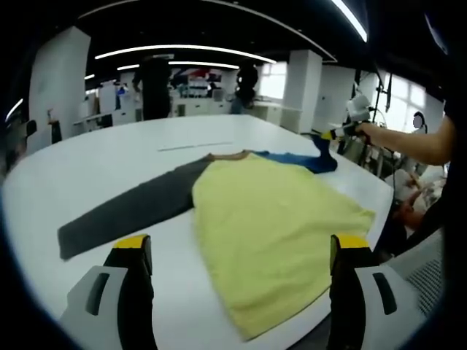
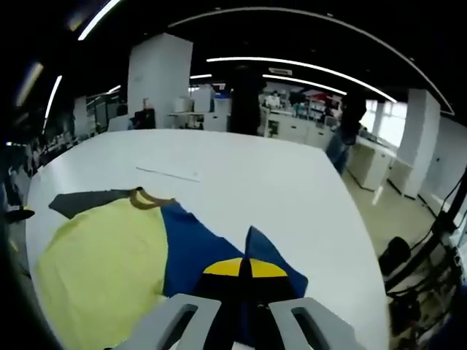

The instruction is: Fold the garment on the visible template until the final outline fits inside the template.

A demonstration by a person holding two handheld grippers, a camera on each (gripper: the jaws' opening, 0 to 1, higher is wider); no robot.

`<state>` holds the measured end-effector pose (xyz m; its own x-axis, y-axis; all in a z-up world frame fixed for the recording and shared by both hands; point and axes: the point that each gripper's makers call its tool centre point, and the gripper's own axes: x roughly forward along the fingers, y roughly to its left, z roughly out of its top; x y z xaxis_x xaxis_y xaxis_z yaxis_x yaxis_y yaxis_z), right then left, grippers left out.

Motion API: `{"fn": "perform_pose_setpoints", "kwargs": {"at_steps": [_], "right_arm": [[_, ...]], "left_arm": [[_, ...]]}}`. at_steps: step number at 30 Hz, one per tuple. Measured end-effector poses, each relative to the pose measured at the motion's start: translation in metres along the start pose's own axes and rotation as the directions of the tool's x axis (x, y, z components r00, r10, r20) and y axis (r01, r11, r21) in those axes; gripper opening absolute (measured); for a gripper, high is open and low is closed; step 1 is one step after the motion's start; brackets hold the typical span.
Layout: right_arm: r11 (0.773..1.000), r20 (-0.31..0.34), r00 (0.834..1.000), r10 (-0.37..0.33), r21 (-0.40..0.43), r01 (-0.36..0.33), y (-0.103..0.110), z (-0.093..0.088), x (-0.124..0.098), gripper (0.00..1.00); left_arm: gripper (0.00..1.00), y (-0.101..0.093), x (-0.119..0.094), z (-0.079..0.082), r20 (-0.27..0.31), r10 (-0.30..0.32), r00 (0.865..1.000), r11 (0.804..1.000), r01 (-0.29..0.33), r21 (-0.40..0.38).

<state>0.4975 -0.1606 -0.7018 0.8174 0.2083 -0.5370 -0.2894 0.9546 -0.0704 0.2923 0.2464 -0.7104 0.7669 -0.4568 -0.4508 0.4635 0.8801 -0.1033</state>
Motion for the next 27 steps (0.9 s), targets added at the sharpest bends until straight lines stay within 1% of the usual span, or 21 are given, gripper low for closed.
{"fn": "perform_pose_setpoints", "kwargs": {"at_steps": [1, 6, 10, 16, 18, 20, 23, 27], "right_arm": [[1.0, 0.003, 1.0, 0.003, 0.001, -0.003, 0.008, 0.001, 0.0, 0.0], [1.0, 0.006, 1.0, 0.025, 0.005, -0.025, 0.036, 0.003, 0.001, 0.0], [0.999, 0.017, 0.999, 0.043, 0.012, -0.043, 0.056, 0.007, 0.004, 0.0], [0.998, 0.014, 0.998, 0.054, -0.025, -0.054, 0.076, 0.009, 0.009, 0.0], [0.997, 0.016, 0.997, 0.076, -0.013, -0.075, 0.086, 0.01, 0.011, 0.0], [0.997, 0.019, 0.997, 0.079, -0.002, -0.079, 0.091, 0.011, 0.013, 0.0], [0.995, 0.016, 0.995, 0.095, 0.022, -0.095, 0.102, 0.011, 0.017, 0.0], [0.993, 0.014, 0.993, 0.115, 0.03, -0.115, 0.115, 0.011, 0.022, 0.0]], "left_arm": [[0.98, 0.0, 0.0, 0.0, 0.0, -0.001, 1.0, 1.0, 0.001, -0.001], [0.99, 0.002, 0.002, -0.002, -0.001, -0.005, 1.0, 1.0, 0.005, -0.001], [0.99, 0.005, 0.002, -0.003, 0.001, -0.005, 1.0, 1.0, 0.005, 0.0], [0.99, 0.007, 0.002, -0.005, 0.012, -0.007, 1.0, 1.0, 0.008, -0.014], [0.99, 0.007, 0.002, -0.007, 0.008, -0.007, 1.0, 1.0, 0.007, -0.014], [0.99, 0.007, 0.002, -0.008, 0.007, -0.008, 1.0, 1.0, 0.008, -0.016], [0.99, 0.007, 0.003, -0.007, 0.015, -0.008, 1.0, 1.0, 0.009, -0.024], [0.99, 0.006, 0.003, -0.007, 0.016, -0.008, 1.0, 1.0, 0.009, -0.022]]}}
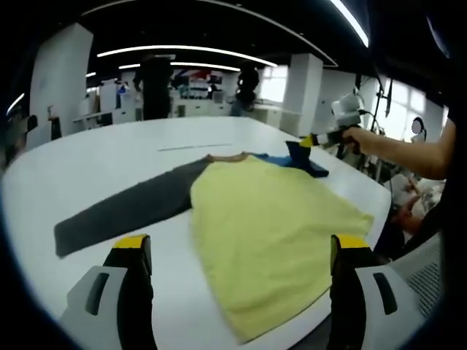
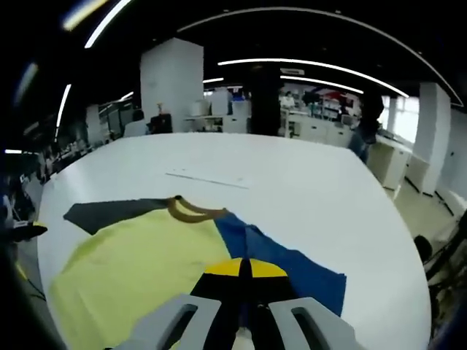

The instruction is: Fold the garment on the visible template until the final outline fits inside the template.

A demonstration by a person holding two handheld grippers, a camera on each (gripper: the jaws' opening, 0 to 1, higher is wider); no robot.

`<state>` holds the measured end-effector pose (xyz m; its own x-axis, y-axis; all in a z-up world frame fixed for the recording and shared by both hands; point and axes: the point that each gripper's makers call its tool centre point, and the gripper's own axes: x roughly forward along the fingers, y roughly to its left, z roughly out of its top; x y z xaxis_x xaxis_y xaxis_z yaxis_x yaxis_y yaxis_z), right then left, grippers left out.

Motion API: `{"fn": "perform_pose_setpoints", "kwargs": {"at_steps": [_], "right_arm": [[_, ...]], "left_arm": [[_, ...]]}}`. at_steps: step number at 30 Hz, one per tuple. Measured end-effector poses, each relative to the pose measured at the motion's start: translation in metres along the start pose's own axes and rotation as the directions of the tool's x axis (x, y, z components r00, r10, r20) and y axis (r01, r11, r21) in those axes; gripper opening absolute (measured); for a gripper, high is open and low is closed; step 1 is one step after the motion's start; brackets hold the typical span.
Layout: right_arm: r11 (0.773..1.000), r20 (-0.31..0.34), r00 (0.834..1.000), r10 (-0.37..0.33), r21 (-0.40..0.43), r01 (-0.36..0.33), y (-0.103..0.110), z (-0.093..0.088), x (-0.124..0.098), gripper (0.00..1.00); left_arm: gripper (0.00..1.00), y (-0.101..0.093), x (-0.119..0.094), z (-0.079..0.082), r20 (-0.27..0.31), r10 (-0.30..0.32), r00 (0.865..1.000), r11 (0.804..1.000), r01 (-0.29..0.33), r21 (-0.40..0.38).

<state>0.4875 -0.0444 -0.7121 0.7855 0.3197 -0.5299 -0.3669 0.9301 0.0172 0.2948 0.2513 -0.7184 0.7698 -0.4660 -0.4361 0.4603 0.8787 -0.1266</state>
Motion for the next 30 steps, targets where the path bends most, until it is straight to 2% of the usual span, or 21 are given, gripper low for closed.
{"fn": "perform_pose_setpoints", "kwargs": {"at_steps": [30], "right_arm": [[0.988, 0.035, 0.988, 0.151, -0.012, -0.151, 0.079, 0.037, 0.043, 0.0]], "left_arm": [[0.99, 0.002, -0.002, -0.006, -0.006, 0.008, 1.0, 1.0, -0.008, 0.007]]}}
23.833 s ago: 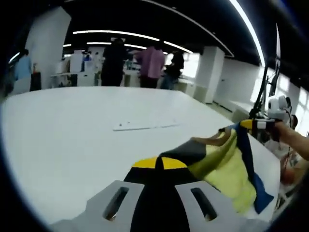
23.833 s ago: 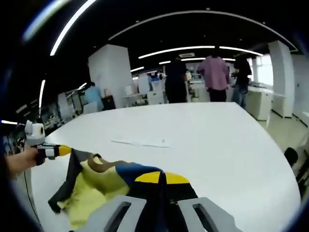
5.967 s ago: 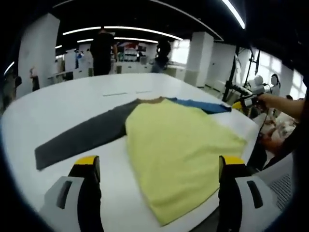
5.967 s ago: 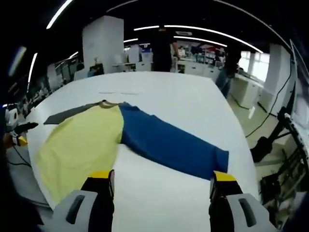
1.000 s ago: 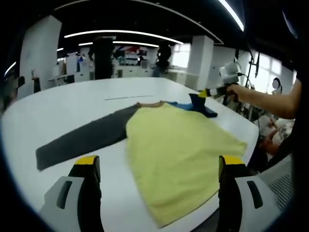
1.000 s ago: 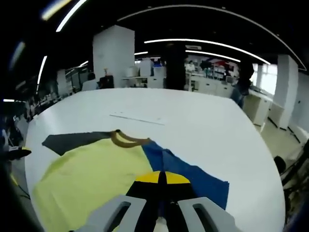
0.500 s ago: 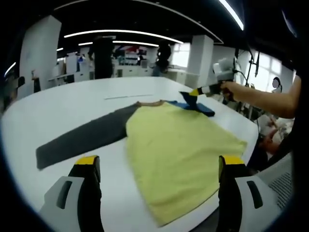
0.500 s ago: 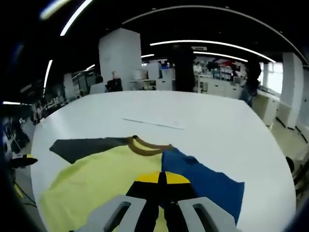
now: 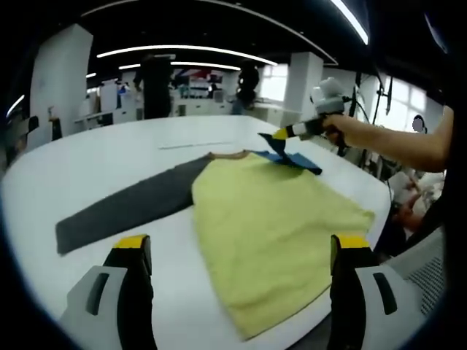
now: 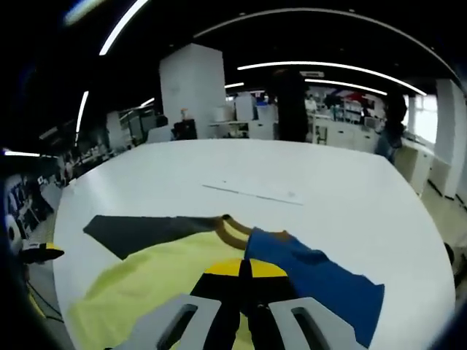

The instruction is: Fold the garment on the visible template until the final outline fits inside the template.

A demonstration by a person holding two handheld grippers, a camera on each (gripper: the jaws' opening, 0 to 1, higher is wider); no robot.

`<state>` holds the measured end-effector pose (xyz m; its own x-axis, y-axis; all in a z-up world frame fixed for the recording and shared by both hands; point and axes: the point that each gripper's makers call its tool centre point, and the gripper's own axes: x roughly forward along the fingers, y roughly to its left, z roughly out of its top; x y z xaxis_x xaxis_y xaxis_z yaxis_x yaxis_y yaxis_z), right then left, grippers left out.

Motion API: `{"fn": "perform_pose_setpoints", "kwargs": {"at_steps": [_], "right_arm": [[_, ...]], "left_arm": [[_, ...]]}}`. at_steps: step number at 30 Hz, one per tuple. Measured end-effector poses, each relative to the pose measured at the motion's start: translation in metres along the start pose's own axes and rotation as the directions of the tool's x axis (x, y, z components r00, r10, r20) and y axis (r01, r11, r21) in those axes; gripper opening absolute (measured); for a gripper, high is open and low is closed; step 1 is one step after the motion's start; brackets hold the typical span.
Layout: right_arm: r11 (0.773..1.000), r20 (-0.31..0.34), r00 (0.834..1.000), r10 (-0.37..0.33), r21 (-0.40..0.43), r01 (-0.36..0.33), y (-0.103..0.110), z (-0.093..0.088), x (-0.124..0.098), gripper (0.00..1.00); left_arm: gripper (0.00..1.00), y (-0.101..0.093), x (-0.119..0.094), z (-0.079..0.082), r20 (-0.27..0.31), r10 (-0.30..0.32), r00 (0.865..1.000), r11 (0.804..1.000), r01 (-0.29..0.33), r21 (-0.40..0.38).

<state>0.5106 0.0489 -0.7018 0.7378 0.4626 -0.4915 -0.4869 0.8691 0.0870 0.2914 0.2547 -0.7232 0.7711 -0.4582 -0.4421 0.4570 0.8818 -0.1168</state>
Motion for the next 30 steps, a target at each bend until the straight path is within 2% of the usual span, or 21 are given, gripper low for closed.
{"fn": "perform_pose_setpoints", "kwargs": {"at_steps": [13, 30], "right_arm": [[0.998, -0.014, 0.998, 0.064, -0.018, -0.065, 0.032, 0.013, 0.022, 0.0], [0.987, -0.013, 0.99, 0.144, -0.065, -0.144, 0.071, 0.034, 0.04, 0.0]], "left_arm": [[0.99, 0.0, -0.002, 0.002, 0.003, 0.008, 1.0, 1.0, -0.008, 0.015], [0.99, 0.003, -0.004, 0.0, 0.002, 0.012, 1.0, 1.0, -0.012, 0.013]]}}
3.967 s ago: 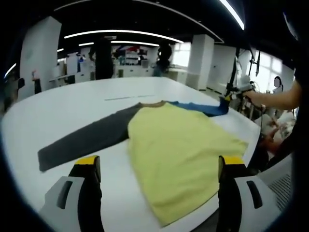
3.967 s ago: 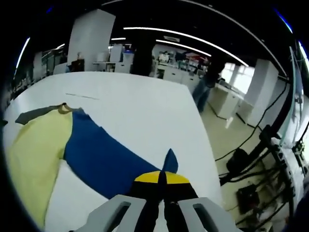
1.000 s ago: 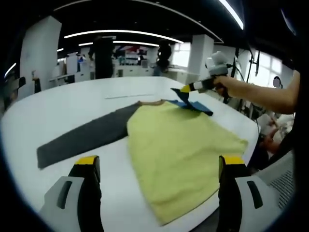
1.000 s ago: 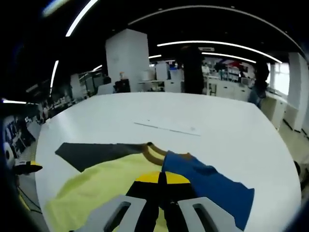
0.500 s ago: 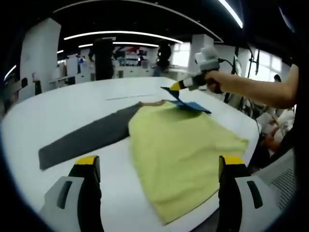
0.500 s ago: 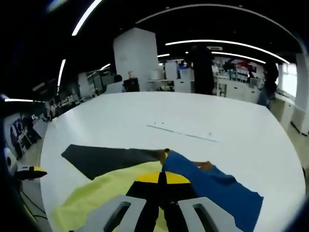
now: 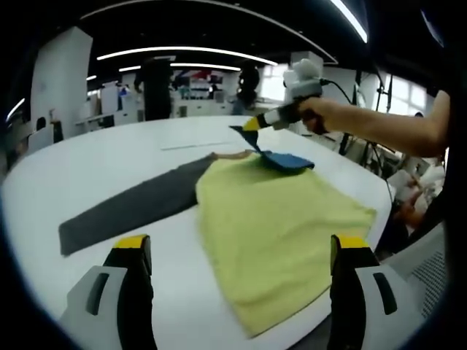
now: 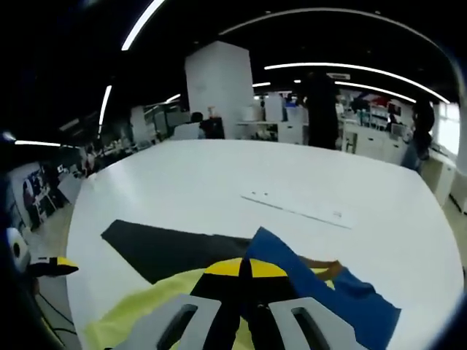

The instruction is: Fold the garment on the visible template until the final outline fits inside the template.

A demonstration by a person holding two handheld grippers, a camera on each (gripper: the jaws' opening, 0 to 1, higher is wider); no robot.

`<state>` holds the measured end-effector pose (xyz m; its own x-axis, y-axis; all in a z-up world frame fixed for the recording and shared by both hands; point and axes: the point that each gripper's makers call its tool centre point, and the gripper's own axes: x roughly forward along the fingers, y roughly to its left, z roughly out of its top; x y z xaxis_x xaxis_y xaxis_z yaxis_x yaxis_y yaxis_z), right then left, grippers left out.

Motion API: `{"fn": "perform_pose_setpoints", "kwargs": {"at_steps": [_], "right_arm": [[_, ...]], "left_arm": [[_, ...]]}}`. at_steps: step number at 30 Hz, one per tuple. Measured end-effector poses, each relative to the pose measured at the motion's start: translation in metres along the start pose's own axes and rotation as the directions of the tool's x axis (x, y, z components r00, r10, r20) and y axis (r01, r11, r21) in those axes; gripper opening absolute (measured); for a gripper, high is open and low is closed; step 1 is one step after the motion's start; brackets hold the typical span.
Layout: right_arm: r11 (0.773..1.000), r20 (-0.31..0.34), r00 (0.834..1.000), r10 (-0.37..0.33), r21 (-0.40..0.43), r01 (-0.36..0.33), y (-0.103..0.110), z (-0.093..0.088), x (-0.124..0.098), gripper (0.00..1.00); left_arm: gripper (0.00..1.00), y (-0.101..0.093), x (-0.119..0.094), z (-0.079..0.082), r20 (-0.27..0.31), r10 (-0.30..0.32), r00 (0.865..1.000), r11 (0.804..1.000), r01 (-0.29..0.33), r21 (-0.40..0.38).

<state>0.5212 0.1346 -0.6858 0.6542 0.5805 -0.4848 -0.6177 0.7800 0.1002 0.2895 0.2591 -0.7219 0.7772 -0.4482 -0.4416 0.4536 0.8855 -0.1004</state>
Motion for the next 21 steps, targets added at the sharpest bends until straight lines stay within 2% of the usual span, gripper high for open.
{"fn": "perform_pose_setpoints", "kwargs": {"at_steps": [9, 15, 21], "right_arm": [[0.999, -0.018, 0.999, 0.048, -0.026, -0.048, 0.024, -0.001, 0.009, 0.0], [0.995, -0.049, 0.995, 0.083, -0.054, -0.086, 0.041, -0.012, 0.016, 0.0], [0.991, -0.093, 0.99, 0.11, -0.07, -0.117, 0.058, -0.031, 0.025, 0.0]], "left_arm": [[0.99, 0.0, -0.002, -0.002, -0.005, 0.007, 1.0, 1.0, -0.007, -0.003], [0.99, 0.001, -0.003, -0.003, -0.002, 0.012, 1.0, 1.0, -0.012, -0.006], [0.99, 0.002, -0.003, -0.004, -0.001, 0.015, 1.0, 1.0, -0.015, -0.007]]}}
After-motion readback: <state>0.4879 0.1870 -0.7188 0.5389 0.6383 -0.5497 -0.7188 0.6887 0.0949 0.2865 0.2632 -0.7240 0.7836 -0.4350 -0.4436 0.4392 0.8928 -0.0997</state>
